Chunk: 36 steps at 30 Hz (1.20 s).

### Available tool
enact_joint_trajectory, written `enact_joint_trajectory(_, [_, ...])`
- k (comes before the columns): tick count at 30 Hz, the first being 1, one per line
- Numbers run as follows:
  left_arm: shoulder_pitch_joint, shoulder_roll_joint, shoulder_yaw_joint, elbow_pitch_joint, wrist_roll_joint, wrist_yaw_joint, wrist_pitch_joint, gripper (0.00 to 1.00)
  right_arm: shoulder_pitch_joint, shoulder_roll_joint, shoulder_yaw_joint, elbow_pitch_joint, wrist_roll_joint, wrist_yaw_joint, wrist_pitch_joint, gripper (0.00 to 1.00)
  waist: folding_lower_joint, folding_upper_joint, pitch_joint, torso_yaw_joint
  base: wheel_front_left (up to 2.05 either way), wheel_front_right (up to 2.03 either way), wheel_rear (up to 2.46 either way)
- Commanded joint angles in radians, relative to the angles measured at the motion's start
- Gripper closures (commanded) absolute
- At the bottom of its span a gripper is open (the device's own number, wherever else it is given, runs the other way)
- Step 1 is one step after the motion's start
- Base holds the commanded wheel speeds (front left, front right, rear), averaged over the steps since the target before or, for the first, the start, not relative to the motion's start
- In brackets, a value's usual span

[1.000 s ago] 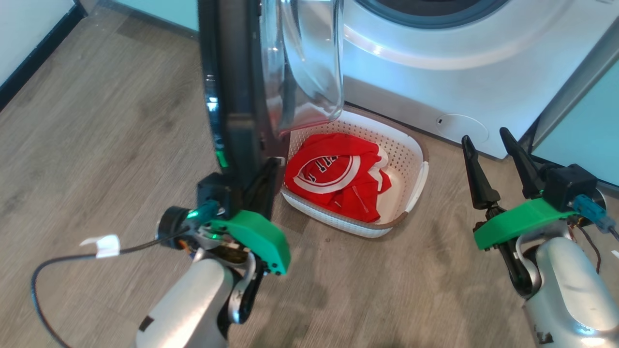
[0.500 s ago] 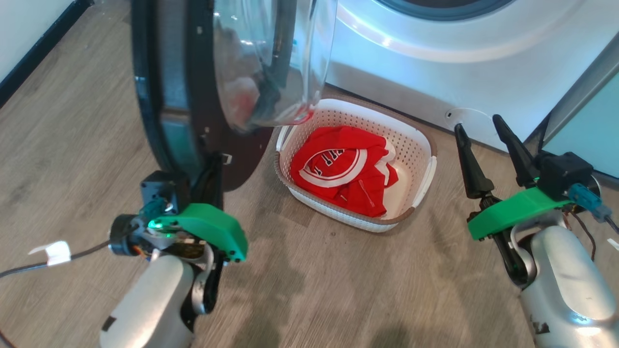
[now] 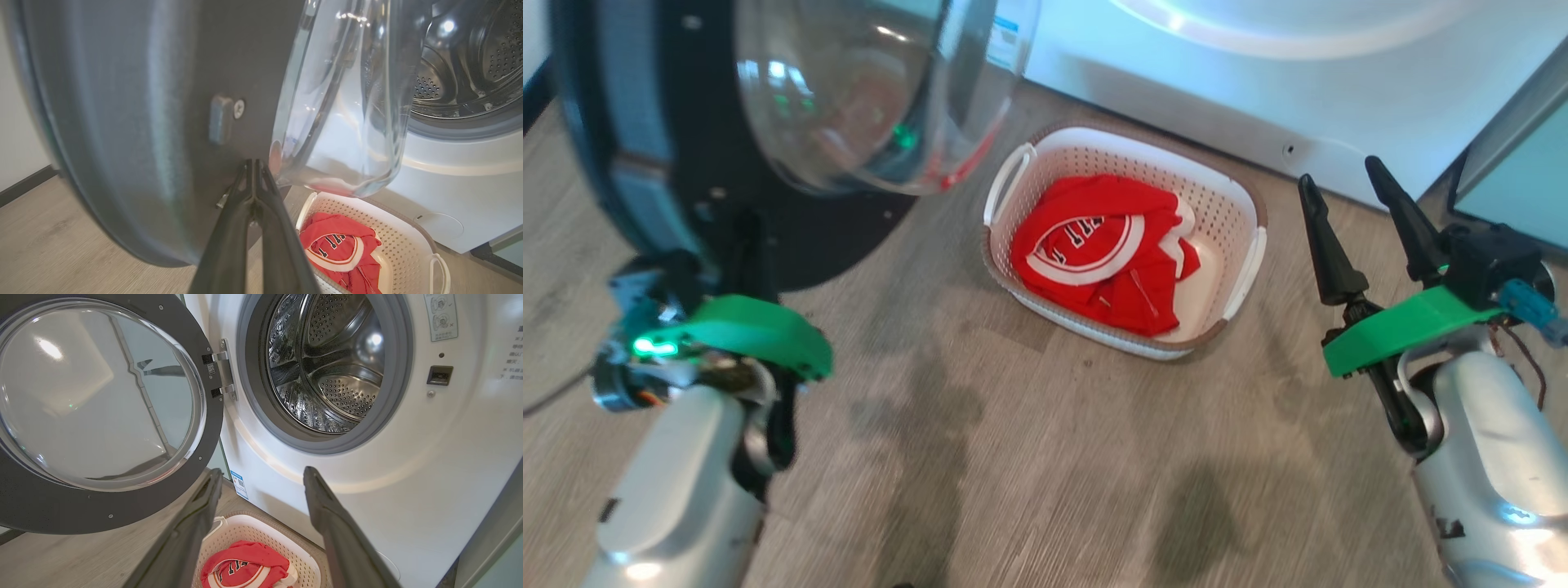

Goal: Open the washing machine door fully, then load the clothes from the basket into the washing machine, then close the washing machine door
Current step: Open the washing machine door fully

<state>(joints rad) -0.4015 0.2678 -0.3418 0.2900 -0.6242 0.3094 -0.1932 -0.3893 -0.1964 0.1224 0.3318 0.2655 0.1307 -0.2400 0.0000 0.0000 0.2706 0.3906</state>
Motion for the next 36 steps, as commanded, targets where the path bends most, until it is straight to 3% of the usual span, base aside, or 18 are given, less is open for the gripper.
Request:
enact_joint_trajectory(1, [-0.048, 0.049, 0.064, -0.001, -0.014, -0.009, -0.016, 1.00, -0.030, -0.012, 0.020, -0.043, 0.004, 0.000, 0.005, 0.00, 0.0000, 0.0000, 0.021, -0.008, 0.00, 0.00, 0.00])
enact_joint_trajectory(9, [-0.096, 0.058, 0.180, 0.077, -0.058, -0.055, -0.062, 1.00, -0.051, -0.036, 0.020, -0.084, -0.006, 0.000, 0.037, 0.00, 0.0000, 0.0000, 0.079, -0.017, 0.00, 0.00, 0.00])
enact_joint_trajectory(18, [-0.163, 0.059, 0.319, 0.145, -0.049, -0.137, -0.068, 1.00, -0.057, -0.053, 0.019, -0.117, -0.008, 0.000, 0.059, 0.00, 0.0000, 0.0000, 0.113, -0.021, 0.00, 0.00, 0.00])
enact_joint_trajectory(24, [-0.204, 0.044, 0.441, 0.187, 0.015, -0.207, -0.068, 1.00, -0.073, -0.063, 0.039, -0.135, -0.006, 0.000, 0.073, 0.00, 0.0000, 0.0000, 0.130, -0.037, 0.00, 0.00, 0.00])
enact_joint_trajectory(33, [-0.231, 0.014, 0.591, 0.240, 0.127, -0.262, -0.068, 1.00, -0.091, -0.078, 0.066, -0.142, 0.015, 0.000, 0.070, 0.00, 0.0000, 0.0000, 0.138, -0.058, 0.00, 0.00, 0.00])
enact_joint_trajectory(36, [-0.221, -0.003, 0.619, 0.220, 0.182, -0.261, -0.068, 1.00, -0.090, -0.084, 0.080, -0.143, 0.027, 0.000, 0.067, 0.00, 0.0000, 0.0000, 0.135, -0.058, 0.00, 0.00, 0.00])
